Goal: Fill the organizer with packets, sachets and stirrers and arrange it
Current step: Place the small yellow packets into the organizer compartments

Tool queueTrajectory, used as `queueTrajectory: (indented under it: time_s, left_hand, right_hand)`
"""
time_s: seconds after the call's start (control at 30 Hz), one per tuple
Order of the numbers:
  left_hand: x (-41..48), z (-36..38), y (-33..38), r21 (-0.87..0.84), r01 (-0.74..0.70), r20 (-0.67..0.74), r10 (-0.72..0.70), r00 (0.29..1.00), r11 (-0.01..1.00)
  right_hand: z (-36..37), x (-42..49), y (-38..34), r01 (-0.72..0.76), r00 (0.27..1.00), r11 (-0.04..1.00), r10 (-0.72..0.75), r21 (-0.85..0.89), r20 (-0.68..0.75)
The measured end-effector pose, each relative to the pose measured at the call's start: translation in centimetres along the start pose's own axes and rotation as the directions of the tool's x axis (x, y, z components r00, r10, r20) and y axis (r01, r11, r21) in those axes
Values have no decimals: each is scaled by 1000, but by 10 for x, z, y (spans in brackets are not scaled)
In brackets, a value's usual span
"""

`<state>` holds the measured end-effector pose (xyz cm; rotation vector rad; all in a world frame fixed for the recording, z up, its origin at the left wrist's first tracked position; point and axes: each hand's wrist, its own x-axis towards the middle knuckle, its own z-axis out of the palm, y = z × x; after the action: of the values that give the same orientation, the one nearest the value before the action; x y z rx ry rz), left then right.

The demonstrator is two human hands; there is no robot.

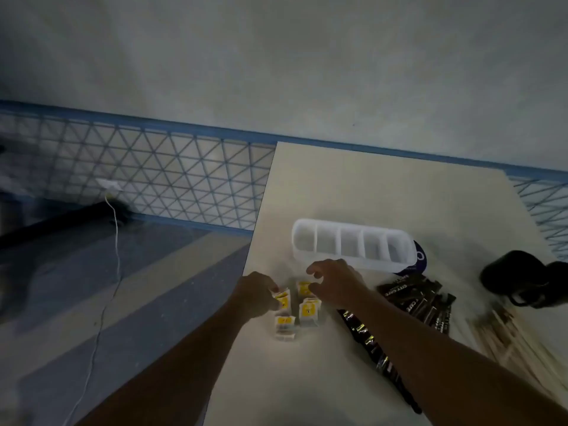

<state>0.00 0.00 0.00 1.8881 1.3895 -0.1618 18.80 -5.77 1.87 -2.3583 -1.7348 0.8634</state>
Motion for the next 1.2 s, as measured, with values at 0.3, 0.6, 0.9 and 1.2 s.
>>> queueTrajectory:
  time_s: [0.3, 0.6, 0.9, 1.2]
  left_hand:
    - [1, 14, 4, 10, 31, -34, -31, 999, 999]
    - [0, 19, 17, -132, 106, -135, -123, 983, 986]
    - [6, 24, 23, -255, 195, -115, -230, 966, 947]
    - [9, 12, 26, -151, 86, -239, -121, 964, 985]
  right_hand:
    - [17, 14, 4, 3, 1000, 1000, -3, -24, 9]
    - [24, 21, 15, 46, 999, 999, -46, -6, 5]
    - [31, 25, 19, 110, 994, 993, -111, 51, 15]
    - [27, 26, 22, 160, 984, 985, -154, 63, -94]
